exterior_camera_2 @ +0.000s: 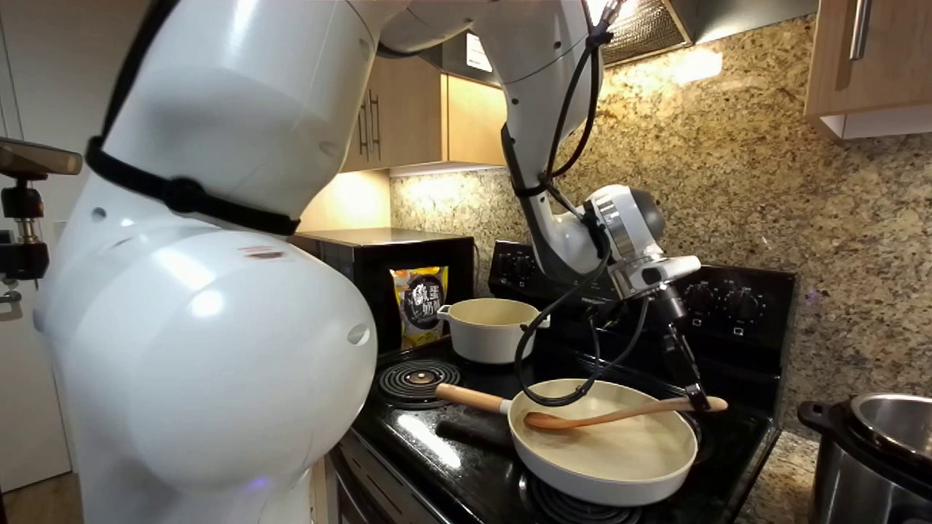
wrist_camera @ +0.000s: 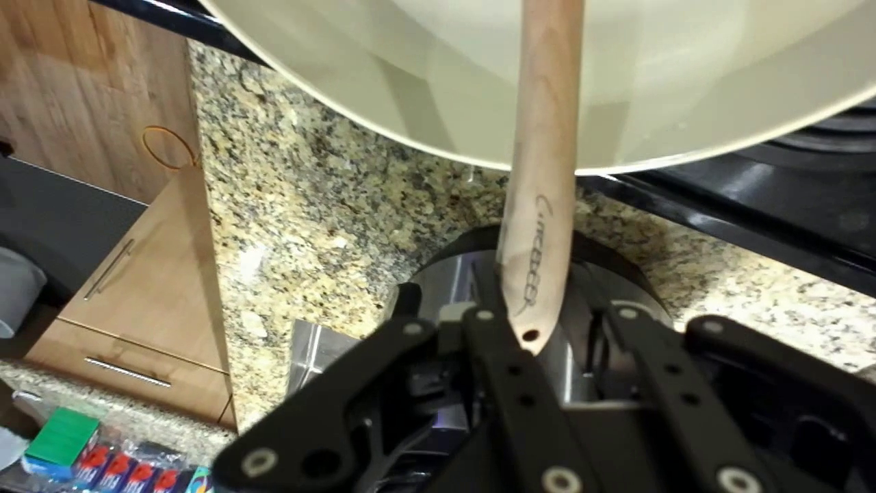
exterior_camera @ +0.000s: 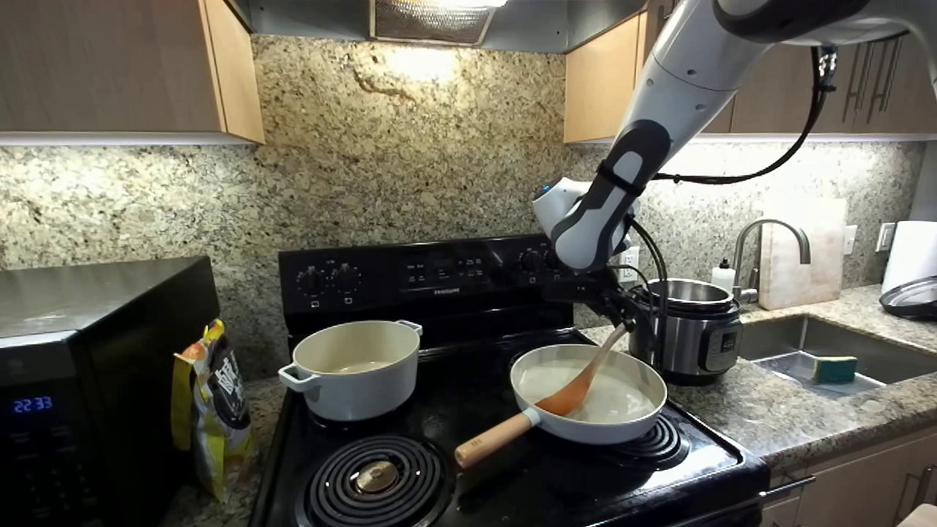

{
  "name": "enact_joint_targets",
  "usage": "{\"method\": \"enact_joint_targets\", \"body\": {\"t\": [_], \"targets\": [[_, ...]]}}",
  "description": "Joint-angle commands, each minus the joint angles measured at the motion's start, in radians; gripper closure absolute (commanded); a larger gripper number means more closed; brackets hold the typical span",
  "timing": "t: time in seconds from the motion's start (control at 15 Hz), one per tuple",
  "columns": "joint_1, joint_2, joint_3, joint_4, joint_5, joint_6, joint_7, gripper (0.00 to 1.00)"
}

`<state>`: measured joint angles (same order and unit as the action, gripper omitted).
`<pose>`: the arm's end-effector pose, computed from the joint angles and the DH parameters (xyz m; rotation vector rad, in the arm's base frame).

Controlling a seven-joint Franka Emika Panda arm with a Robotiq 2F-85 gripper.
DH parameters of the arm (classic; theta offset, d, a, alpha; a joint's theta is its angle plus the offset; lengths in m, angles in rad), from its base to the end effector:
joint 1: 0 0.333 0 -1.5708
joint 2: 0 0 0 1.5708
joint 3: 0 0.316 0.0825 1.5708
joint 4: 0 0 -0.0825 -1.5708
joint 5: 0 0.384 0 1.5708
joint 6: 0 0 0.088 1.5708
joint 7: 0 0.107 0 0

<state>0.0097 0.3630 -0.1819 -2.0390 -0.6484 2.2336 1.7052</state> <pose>0.5717 -0.1159 0.2595 1.9871 -1.7049 0.3391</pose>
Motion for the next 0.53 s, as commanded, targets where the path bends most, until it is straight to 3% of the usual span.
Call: {"method": "enact_joint_targets", "body": {"t": [0.0, 0.47], "targets": [[-0.010, -0.065, -0.023, -0.095, -0.002, 0.000, 0.033, 0.89], [-0.056, -0.139, -0.086, -0.157, -0.023, -0.003, 0.017, 0.89]]}}
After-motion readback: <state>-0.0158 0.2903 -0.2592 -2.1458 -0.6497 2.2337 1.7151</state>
